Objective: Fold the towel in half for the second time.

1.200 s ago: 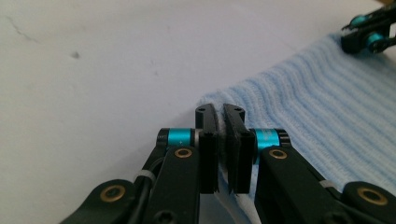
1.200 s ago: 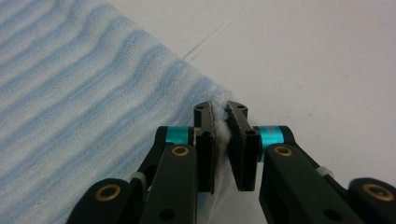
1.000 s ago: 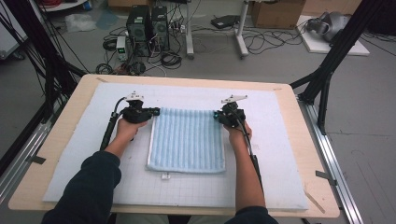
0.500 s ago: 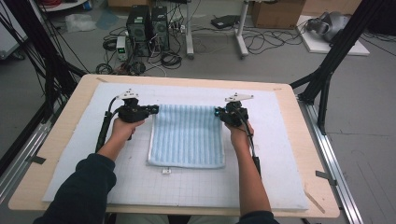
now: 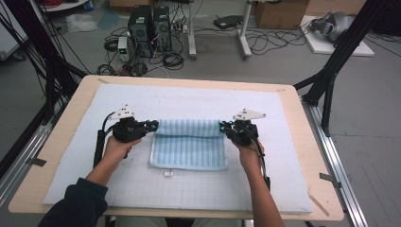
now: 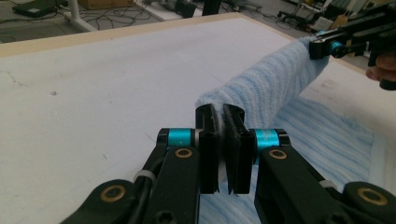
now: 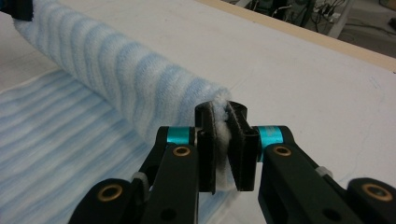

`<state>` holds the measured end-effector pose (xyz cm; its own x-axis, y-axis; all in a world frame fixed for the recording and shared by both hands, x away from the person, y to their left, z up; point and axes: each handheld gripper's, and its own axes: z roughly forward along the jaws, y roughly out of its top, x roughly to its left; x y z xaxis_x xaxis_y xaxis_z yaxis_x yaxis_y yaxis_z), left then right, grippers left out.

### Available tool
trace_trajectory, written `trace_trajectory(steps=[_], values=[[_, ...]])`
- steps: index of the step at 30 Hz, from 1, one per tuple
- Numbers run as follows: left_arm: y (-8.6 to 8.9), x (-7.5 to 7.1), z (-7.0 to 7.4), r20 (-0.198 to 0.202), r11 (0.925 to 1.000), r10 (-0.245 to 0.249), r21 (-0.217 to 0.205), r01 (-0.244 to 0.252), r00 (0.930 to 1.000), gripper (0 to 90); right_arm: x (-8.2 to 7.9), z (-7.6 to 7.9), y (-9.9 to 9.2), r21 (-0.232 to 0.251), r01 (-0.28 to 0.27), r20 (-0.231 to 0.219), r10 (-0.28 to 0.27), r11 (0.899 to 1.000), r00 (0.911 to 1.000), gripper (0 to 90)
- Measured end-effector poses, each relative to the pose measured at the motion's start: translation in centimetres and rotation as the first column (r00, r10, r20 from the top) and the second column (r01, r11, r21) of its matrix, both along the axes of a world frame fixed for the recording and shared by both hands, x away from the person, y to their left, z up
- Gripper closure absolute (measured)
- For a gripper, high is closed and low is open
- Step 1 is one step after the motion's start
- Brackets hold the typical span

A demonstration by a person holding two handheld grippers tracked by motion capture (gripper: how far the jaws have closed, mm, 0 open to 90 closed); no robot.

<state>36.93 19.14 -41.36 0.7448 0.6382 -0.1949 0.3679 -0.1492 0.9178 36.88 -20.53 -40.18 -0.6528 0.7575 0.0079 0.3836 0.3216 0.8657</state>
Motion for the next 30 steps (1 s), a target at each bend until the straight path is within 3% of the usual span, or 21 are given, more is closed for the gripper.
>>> trace_trajectory(steps=[12,22,24,26,27,30], values=[[0.5,-5.1,-2.1,-0.023,0.9999,-0.015,-0.008,0.015,0.9996,84.4,-5.6,-1.6,-0.1,0.01,-0.027,-0.002,0.027,1.0,0.9996,82.8],[0.5,-7.4,-2.8,-0.02,0.9987,-0.049,0.008,0.05,0.9986,83.3,-8.4,-2.5,-0.2,-0.004,-0.038,-0.006,0.037,0.999,0.9993,82.4],[0.6,-7.5,-2.9,-0.044,0.9985,-0.054,0.007,0.054,0.9976,78.8,-8.7,-2.7,-0.2,-0.005,-0.039,-0.02,0.039,0.999,0.999,81.1],[0.8,-7.4,-2.6,-0.051,0.9994,-0.035,-0.005,0.035,0.9981,65.4,-8.9,-2.6,-0.4,0.0,-0.047,-0.032,0.047,0.999,0.9984,71.3],[1.0,-7.3,-2.3,-0.05,0.9996,-0.02,-0.022,0.019,0.9986,60.4,-9.0,-2.4,-0.5,0.019,-0.039,-0.019,0.04,0.999,0.999,66.8],[1.6,-7.0,-1.2,-0.022,0.998,0.004,-0.063,-0.006,0.9998,57.4,-9.3,-1.0,-1.1,0.105,-0.024,0.023,0.022,0.994,0.9995,60.1]])
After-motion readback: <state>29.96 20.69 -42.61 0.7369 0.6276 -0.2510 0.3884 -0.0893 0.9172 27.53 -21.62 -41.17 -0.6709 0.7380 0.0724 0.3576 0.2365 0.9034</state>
